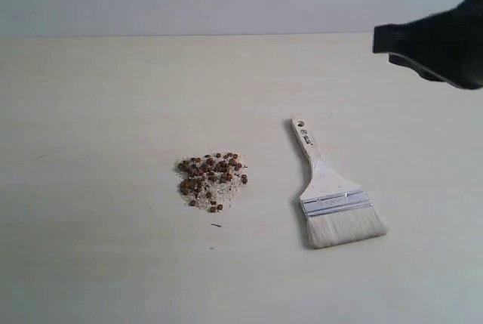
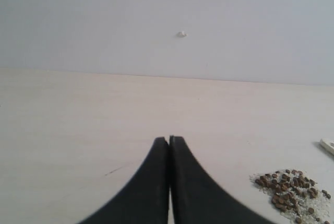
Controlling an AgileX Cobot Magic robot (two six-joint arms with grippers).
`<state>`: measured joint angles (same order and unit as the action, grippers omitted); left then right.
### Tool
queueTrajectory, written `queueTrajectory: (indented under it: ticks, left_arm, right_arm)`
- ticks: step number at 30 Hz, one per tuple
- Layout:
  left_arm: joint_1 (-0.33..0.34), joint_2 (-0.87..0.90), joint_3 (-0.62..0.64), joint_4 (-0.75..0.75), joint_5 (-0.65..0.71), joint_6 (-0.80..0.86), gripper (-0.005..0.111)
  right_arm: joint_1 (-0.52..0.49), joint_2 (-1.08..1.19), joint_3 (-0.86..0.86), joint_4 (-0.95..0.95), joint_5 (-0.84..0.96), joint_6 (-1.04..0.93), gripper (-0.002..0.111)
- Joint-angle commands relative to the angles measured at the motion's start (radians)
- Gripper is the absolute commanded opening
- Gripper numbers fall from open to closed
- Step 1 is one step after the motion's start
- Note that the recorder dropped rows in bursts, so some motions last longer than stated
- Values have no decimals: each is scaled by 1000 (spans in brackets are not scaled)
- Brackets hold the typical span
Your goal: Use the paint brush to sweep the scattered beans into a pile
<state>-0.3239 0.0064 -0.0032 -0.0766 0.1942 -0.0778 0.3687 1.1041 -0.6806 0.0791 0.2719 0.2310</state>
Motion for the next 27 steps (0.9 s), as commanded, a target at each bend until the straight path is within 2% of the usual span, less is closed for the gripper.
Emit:
queueTrajectory:
  ticks: [1,11,17,20,27]
  left_arm:
    - [-6,-6,3,2,-1,-2,0]
    - [-6,-6,3,2,-1,-2,0]
    - [-6,-6,3,2,-1,-2,0]
    - [-6,-6,3,2,-1,-2,0]
    - [-6,-6,3,2,-1,-2,0]
  right_arm:
    - [-2,-162,80,-6,72,8,0]
    - [-2,-332,82,-6,92,6,0]
    - [-7,-394,87,-87,80,-128,0]
    - [-60,-485,122,-89,75,-182,0]
    - [-271,-799,282,-89,70,-184,0]
